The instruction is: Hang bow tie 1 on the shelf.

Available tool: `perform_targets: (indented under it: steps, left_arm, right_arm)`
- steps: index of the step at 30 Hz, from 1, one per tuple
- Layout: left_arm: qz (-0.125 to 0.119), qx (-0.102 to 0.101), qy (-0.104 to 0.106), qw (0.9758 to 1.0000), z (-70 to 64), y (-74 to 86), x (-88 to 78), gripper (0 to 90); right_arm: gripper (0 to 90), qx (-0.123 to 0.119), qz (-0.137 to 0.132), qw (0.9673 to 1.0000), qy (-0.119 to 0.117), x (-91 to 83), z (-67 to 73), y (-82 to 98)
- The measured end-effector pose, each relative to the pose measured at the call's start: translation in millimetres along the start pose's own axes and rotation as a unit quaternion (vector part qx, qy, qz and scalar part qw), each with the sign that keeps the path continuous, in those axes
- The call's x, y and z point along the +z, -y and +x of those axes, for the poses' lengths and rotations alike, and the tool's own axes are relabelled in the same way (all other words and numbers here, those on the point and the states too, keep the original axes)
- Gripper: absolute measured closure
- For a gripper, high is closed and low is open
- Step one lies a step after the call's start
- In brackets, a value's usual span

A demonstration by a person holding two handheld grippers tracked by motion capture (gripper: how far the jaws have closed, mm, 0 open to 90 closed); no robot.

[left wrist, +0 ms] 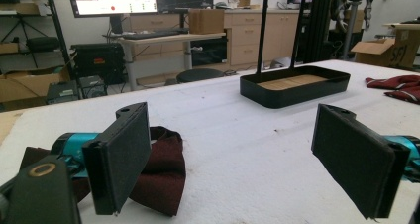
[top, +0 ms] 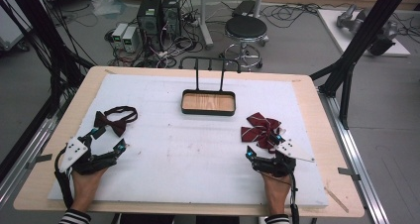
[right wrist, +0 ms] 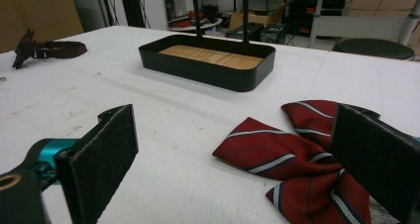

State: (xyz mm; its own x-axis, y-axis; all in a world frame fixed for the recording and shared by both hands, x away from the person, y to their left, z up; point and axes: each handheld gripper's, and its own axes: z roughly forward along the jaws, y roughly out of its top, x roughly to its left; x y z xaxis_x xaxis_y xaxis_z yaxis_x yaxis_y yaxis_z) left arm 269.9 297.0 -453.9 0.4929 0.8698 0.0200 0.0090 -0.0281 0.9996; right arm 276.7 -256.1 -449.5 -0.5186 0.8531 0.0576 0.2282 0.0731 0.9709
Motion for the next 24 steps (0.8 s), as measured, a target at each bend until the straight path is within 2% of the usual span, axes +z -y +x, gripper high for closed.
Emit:
perform_targets:
  steps: [8, 17, 24]
  left_arm:
    - [0.000, 0.002, 0.000, 1.0000, -0.3, -0.1, -0.1, 15.8]
    - [0.000, -0.002, 0.000, 1.0000, 0.3, 0.1, -0.4, 15.8]
    - [-0.001, -0.001, 0.001, 1.0000, 0.4, 0.0, -0.5, 15.8]
  right_arm:
    - [3.9, 0.005, 0.000, 1.0000, 0.001, 0.2, -0.4, 0.0]
    - [4.0, -0.010, 0.004, 0.9999, 0.002, 0.9, 2.1, -0.2]
    - [4.0, -0.011, 0.004, 0.9999, -0.002, 0.8, 2.3, -0.4]
